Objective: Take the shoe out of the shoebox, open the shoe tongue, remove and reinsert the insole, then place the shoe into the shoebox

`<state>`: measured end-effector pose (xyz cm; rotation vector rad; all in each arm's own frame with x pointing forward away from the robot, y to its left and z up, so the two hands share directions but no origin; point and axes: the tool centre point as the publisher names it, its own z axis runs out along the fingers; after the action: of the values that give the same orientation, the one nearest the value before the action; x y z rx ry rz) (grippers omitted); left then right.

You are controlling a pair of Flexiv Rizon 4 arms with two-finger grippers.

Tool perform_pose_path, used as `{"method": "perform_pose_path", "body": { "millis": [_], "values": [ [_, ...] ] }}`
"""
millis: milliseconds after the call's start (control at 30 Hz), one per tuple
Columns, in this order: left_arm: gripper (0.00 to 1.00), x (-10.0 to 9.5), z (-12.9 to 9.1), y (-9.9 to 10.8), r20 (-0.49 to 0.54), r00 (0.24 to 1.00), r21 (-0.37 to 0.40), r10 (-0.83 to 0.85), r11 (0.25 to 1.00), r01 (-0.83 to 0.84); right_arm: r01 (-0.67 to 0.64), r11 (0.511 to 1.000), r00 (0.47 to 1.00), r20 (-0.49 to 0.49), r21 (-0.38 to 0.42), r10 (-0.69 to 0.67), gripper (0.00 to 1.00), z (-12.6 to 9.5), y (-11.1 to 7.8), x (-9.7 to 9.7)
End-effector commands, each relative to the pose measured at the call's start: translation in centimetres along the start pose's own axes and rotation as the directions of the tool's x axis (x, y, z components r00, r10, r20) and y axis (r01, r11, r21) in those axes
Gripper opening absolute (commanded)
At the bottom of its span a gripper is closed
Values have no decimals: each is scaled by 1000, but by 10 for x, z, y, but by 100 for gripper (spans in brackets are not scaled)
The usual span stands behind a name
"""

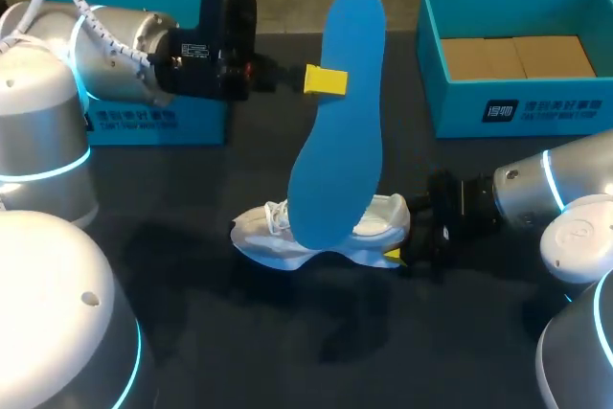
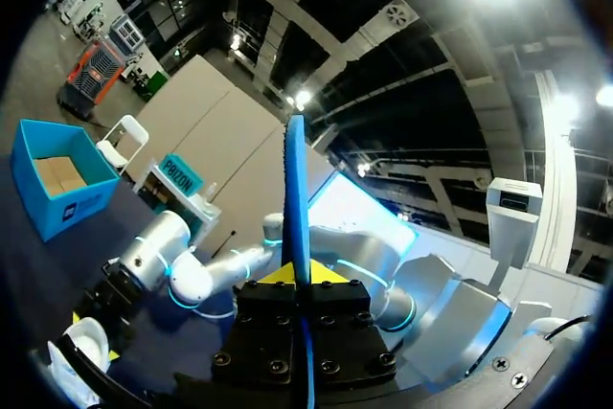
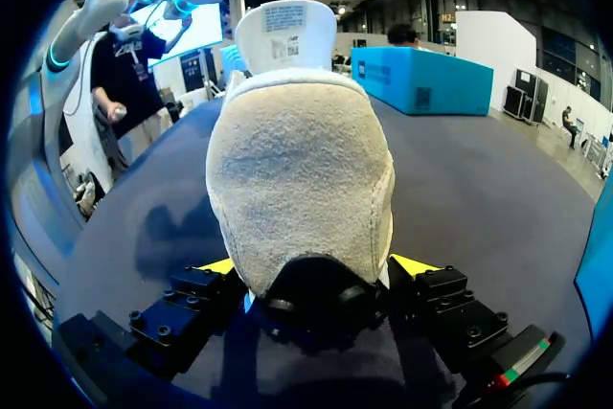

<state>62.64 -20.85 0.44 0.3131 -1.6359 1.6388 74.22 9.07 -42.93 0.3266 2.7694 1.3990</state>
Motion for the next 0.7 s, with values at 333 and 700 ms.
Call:
{"method": "perform_pose_path", "body": {
  "millis": [333,700],
  "values": [
    [0,-1,0,2,64,998,34,27,999,-29,0,1000,1000,2,3,0,0,4,-1,1],
    [0,5,6,22,117,993,73,32,997,-41,0,1000,1000,2,3,0,0,4,-1,1]
  ]
}}
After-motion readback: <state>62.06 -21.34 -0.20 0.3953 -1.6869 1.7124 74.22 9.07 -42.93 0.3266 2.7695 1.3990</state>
